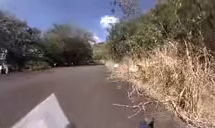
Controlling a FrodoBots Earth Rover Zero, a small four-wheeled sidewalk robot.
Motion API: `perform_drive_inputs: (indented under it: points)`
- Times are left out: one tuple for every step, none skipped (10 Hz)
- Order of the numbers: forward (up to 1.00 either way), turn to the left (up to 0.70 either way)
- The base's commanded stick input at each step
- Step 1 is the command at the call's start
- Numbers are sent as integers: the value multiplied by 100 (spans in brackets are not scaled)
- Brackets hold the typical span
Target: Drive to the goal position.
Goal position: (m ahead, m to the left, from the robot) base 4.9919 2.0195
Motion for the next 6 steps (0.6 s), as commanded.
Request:
perform_drive_inputs:
  points:
    - [50,0]
    - [50,0]
    - [50,0]
    - [50,0]
    - [50,0]
    - [50,0]
